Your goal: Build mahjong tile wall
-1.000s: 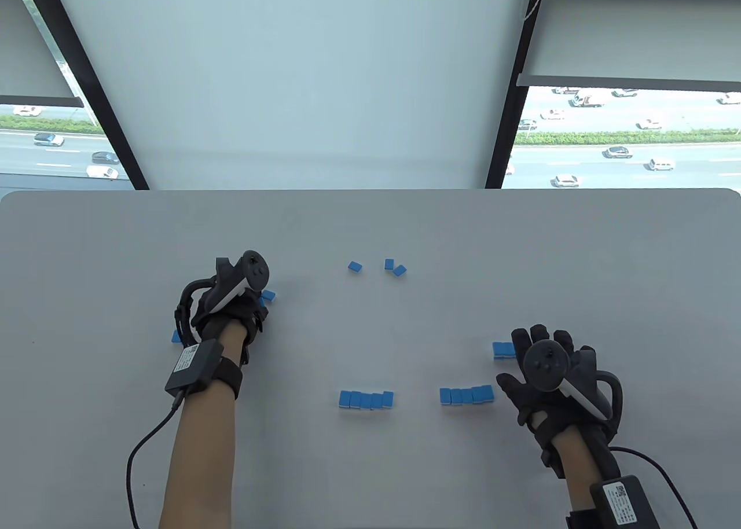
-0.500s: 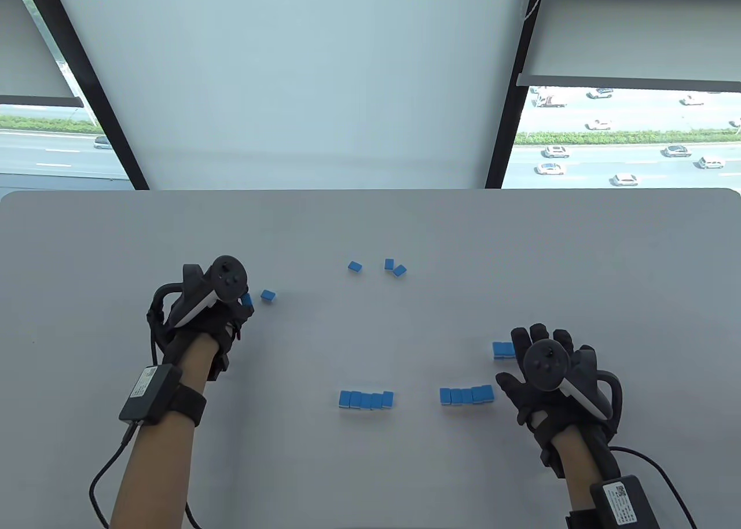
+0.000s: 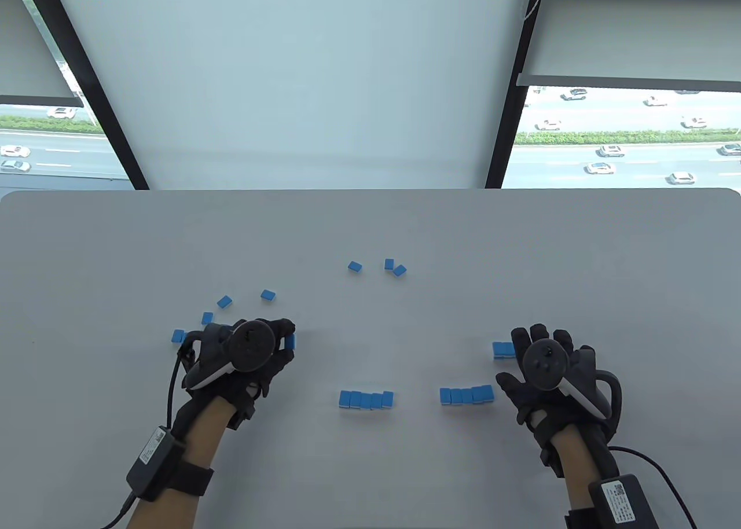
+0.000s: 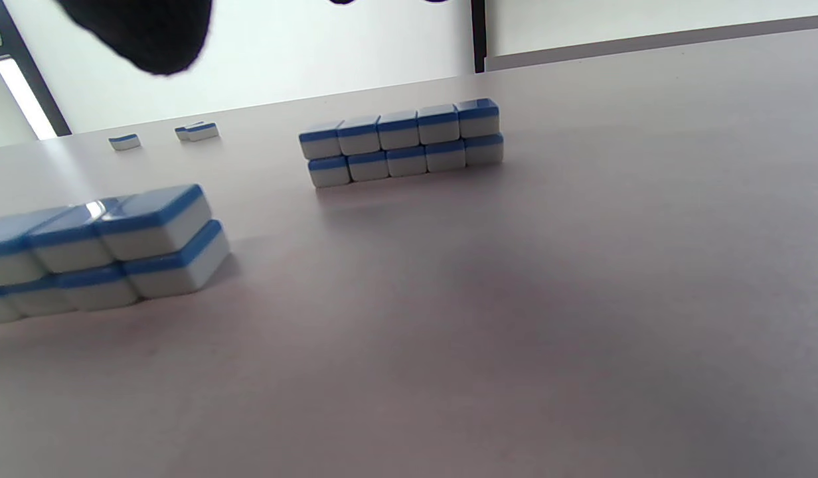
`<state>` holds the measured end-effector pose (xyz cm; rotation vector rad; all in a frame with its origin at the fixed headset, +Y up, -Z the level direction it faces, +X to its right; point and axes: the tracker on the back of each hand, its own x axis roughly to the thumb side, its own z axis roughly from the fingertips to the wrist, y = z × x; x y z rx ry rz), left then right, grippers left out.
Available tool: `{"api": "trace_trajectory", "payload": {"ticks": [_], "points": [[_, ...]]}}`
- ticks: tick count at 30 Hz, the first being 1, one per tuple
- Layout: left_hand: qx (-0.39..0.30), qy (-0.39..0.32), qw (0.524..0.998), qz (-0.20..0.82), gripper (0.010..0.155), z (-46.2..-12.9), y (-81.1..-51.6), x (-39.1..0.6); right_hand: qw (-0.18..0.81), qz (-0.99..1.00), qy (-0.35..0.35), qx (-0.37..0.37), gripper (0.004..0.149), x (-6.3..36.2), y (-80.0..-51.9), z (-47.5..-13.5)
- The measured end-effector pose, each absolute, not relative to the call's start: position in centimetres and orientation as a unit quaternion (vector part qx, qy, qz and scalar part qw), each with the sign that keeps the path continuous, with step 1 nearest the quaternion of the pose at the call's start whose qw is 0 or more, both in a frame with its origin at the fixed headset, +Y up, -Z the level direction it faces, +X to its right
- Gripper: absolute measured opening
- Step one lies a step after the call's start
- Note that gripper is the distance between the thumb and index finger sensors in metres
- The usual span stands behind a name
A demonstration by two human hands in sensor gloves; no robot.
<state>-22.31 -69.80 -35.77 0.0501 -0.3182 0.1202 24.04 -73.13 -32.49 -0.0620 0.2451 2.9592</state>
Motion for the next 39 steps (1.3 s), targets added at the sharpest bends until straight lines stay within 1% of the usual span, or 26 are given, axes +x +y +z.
{"api": "trace_trajectory", "payload": {"ticks": [5, 9, 14, 16, 19, 21, 22, 24, 28, 31, 35, 39], "points": [[-0.047, -0.172, 0.984, 0.025, 0.057, -35.8, -73.0, -20.7, 0.087, 0.993, 0.08, -0.022, 0.081, 24.1, -73.1, -32.5], [-0.074, -0.172, 0.982, -0.014, 0.055, -36.1, -74.5, -20.1, 0.088, 0.992, 0.083, -0.021, 0.081, 24.1, -73.1, -32.5], [-0.064, -0.175, 0.982, -0.026, 0.055, -36.1, -74.6, -20.0, 0.086, 0.992, 0.085, -0.019, 0.081, 24.0, -73.2, -32.5], [-0.078, -0.164, 0.983, -0.017, 0.056, -36.1, -74.7, -20.1, 0.087, 0.992, 0.086, -0.019, 0.08, 24.0, -73.2, -32.5], [-0.094, -0.163, 0.982, -0.006, 0.063, -36.3, -74.7, -20.5, 0.087, 0.992, 0.084, -0.017, 0.081, 23.9, -73.1, -32.5], [-0.103, -0.16, 0.982, 0.021, 0.065, -36.5, -74.2, -21.2, 0.089, 0.992, 0.084, -0.016, 0.081, 23.9, -73.1, -32.5], [-0.101, -0.156, 0.982, 0.038, 0.064, -36.5, -73.7, -21.7, 0.089, 0.992, 0.083, -0.016, 0.081, 23.9, -73.1, -32.5], [-0.07, -0.144, 0.985, 0.065, 0.063, -36.5, -72.3, -23.0, 0.09, 0.993, 0.081, -0.016, 0.081, 23.9, -73.0, -32.5], [0.013, -0.111, 0.991, 0.07, 0.06, -36.3, -69.3, -25.6, 0.093, 0.993, 0.075, -0.017, 0.081, 24.0, -72.9, -32.4], [0.051, -0.085, 0.993, 0.066, 0.06, -36.5, -68.0, -27.3, 0.094, 0.993, 0.072, -0.017, 0.081, 24.0, -72.8, -32.4], [0.049, -0.052, 0.997, 0.04, 0.063, -37.4, -68.1, -29.1, 0.094, 0.993, 0.073, -0.018, 0.081, 24.0, -72.8, -32.4], [0.013, -0.026, 0.999, 0.015, 0.065, -39.0, -70.4, -30.7, 0.09, 0.993, 0.076, -0.018, 0.081, 24.0, -72.9, -32.4]]}}
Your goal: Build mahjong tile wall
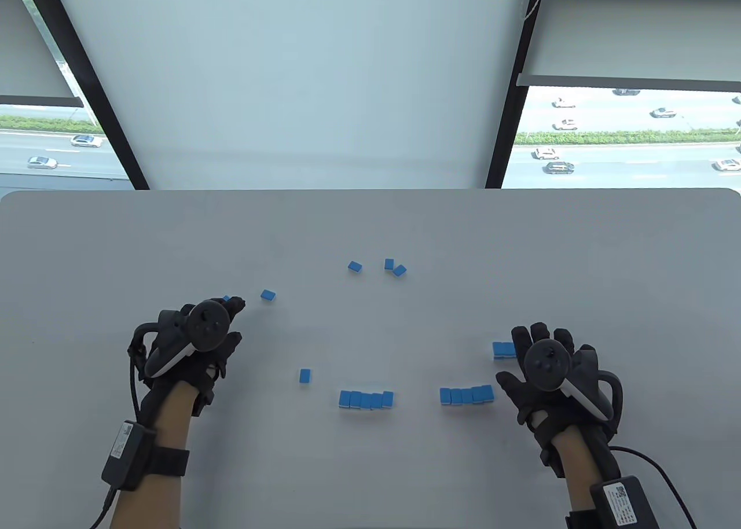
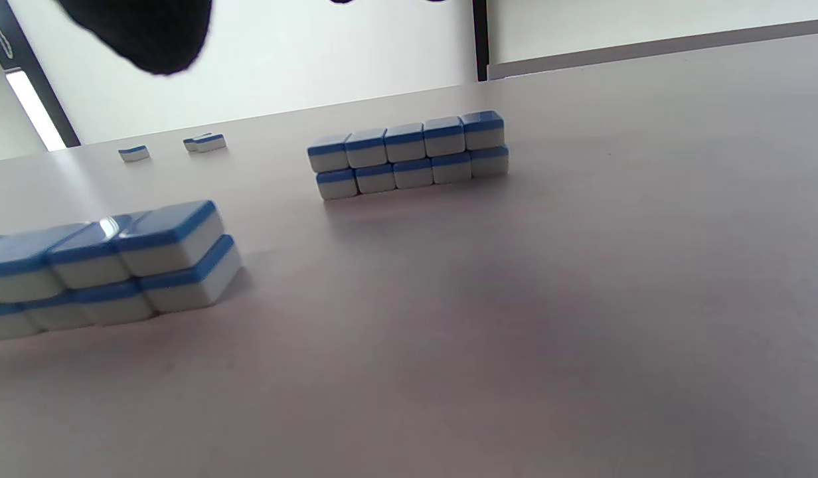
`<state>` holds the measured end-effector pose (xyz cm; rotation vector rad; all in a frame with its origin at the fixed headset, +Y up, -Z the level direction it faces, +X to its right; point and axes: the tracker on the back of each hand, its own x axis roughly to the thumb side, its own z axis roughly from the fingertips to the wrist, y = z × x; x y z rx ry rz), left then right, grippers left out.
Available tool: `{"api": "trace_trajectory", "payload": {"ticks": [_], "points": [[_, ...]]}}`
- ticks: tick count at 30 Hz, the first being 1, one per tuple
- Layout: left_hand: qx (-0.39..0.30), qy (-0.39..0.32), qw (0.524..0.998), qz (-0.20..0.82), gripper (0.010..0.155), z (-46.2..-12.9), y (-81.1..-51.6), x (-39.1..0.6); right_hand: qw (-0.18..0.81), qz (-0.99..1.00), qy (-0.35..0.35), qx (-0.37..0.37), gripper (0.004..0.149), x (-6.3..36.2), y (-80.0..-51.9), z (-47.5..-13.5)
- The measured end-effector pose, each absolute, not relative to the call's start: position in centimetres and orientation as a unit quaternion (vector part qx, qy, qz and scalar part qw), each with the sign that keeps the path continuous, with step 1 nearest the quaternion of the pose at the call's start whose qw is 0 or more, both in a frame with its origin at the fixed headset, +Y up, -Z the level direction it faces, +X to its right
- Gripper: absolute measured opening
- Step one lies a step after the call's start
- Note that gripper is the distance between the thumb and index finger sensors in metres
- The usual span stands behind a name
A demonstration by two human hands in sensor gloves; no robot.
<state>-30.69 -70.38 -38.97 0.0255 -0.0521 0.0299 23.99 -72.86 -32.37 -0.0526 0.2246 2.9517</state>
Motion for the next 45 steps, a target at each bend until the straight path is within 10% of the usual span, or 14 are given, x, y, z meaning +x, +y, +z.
{"api": "trace_trajectory", "payload": {"ticks": [10, 45], "points": [[-0.039, -0.008, 0.998, -0.043, 0.064, -40.7, -74.9, -31.8, 0.09, 0.993, 0.08, -0.018, 0.08, 23.9, -72.9, -32.3], [-0.035, -0.001, 0.994, -0.108, 0.058, -40.8, -74.9, -30.2, 0.084, 0.993, 0.085, -0.015, 0.08, 23.7, -73.0, -32.3]]}}
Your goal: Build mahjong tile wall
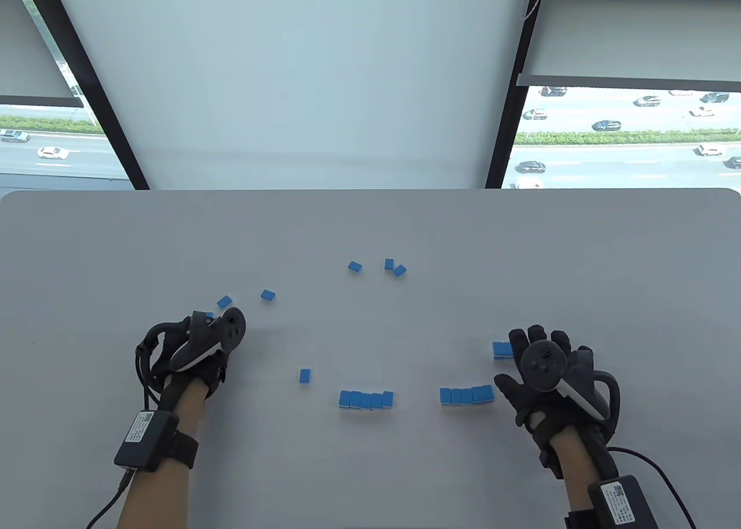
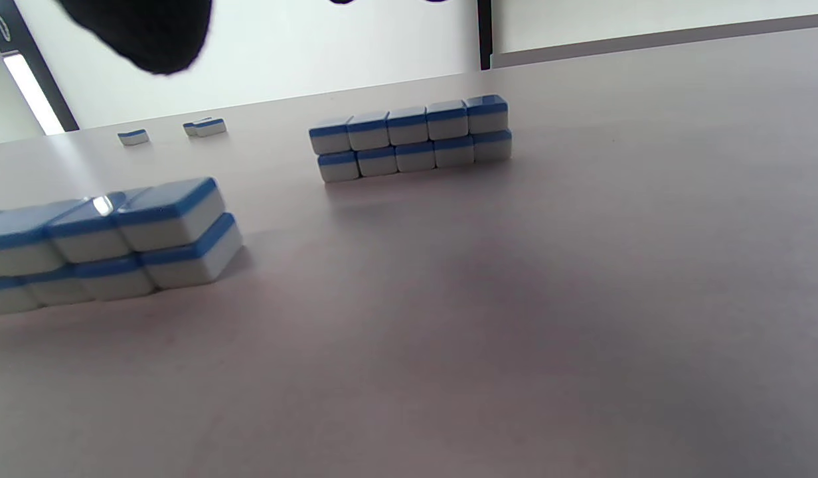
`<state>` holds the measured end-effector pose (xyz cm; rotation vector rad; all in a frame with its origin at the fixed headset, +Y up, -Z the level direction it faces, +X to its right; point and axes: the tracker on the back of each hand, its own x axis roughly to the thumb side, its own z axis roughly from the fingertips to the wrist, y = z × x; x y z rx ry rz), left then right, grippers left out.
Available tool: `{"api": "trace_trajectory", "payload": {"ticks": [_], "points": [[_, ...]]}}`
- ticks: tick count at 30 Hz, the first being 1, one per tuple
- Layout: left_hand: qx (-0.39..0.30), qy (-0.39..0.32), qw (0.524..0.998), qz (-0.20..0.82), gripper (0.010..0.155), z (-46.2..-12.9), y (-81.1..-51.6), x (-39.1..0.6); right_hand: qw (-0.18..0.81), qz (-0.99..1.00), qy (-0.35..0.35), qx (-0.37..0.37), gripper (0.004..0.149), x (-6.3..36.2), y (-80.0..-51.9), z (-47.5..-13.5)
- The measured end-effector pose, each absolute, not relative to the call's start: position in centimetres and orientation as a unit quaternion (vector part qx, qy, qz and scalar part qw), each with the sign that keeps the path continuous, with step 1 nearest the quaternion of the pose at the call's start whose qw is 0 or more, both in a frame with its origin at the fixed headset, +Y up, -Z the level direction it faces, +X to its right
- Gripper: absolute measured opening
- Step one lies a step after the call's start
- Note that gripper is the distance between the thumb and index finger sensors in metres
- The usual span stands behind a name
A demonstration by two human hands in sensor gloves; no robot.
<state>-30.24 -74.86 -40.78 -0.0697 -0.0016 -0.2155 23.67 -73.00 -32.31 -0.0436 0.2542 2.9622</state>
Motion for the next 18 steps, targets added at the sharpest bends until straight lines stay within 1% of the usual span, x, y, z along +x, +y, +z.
{"api": "trace_trajectory", "payload": {"ticks": [4, 7, 9, 14, 18], "points": [[-0.028, 0.0, 0.997, -0.072, 0.06, -40.1, -73.7, -30.2, 0.084, 0.993, 0.085, -0.014, 0.08, 23.6, -73.0, -32.3], [-0.026, -0.023, 0.999, -0.039, 0.06, -39.3, -72.8, -29.2, 0.086, 0.993, 0.085, -0.015, 0.08, 23.7, -73.0, -32.3], [-0.037, -0.043, 0.998, -0.005, 0.061, -38.7, -72.6, -28.1, 0.086, 0.993, 0.085, -0.016, 0.08, 23.7, -73.0, -32.3], [-0.071, -0.084, 0.994, 0.014, 0.061, -37.7, -72.7, -25.5, 0.085, 0.993, 0.085, -0.015, 0.08, 23.6, -73.1, -32.3], [-0.105, -0.122, 0.987, 0.011, 0.06, -37.2, -73.6, -23.3, 0.085, 0.993, 0.087, -0.015, 0.08, 23.6, -73.1, -32.3]]}}
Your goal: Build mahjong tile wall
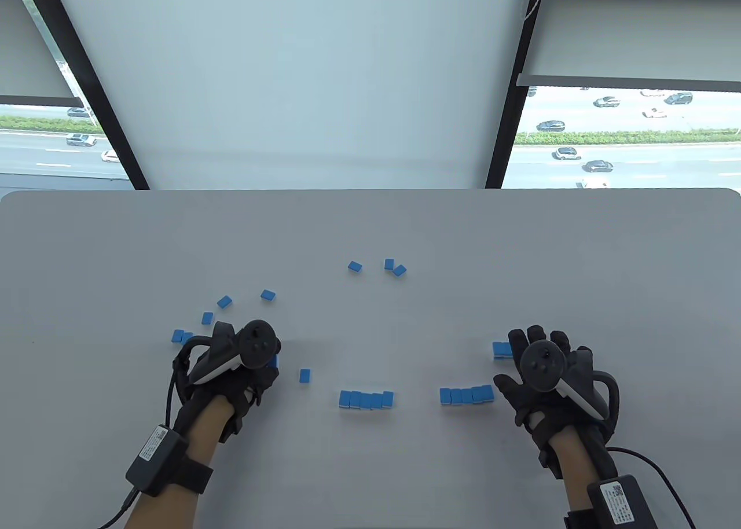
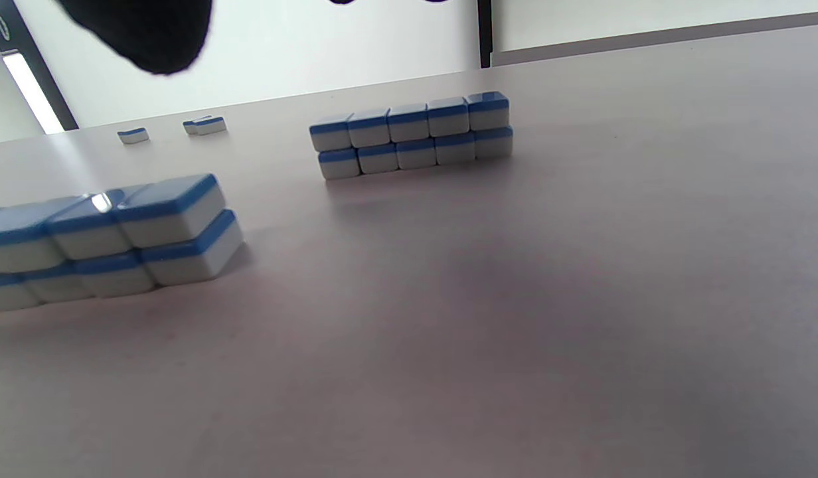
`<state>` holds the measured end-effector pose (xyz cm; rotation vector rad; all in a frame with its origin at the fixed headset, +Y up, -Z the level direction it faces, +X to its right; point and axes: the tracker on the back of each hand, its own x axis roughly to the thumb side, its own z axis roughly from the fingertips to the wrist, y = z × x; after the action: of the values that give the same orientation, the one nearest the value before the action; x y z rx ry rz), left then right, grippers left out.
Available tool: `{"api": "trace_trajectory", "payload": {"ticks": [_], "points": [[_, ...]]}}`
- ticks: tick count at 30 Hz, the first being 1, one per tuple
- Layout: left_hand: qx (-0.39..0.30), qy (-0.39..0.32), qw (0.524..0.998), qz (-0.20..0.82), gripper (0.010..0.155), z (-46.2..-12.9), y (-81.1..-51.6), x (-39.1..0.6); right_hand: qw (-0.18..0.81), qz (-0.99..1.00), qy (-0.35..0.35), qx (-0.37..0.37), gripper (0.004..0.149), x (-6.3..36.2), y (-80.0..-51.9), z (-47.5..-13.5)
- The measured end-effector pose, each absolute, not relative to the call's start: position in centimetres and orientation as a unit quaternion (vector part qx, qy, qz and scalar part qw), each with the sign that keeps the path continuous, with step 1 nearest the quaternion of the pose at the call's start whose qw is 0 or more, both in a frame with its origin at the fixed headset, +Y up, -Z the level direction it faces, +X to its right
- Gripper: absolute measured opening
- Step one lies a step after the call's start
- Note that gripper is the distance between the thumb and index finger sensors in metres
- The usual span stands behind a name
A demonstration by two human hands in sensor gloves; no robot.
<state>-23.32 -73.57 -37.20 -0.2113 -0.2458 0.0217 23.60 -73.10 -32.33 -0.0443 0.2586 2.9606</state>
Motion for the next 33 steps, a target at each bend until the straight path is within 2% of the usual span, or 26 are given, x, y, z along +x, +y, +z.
{"api": "trace_trajectory", "payload": {"ticks": [2, 9, 26, 29, 33], "points": [[-0.128, -0.131, 0.983, 0.01, 0.06, -37.1, -74.1, -22.4, 0.085, 0.992, 0.087, -0.015, 0.08, 23.6, -73.1, -32.3], [-0.135, -0.146, 0.98, -0.017, 0.06, -36.9, -74.9, -21.0, 0.083, 0.993, 0.087, -0.015, 0.08, 23.6, -73.1, -32.3], [-0.14, -0.157, 0.978, -0.014, 0.062, -36.8, -75.1, -20.6, 0.08, 0.993, 0.088, -0.015, 0.08, 23.5, -73.1, -32.3], [-0.131, -0.154, 0.979, 0.003, 0.065, -36.7, -74.1, -21.2, 0.082, 0.993, 0.087, -0.015, 0.08, 23.5, -73.1, -32.3], [-0.072, -0.129, 0.989, 0.028, 0.062, -36.4, -71.1, -23.4, 0.085, 0.993, 0.083, -0.015, 0.08, 23.6, -73.0, -32.3]]}}
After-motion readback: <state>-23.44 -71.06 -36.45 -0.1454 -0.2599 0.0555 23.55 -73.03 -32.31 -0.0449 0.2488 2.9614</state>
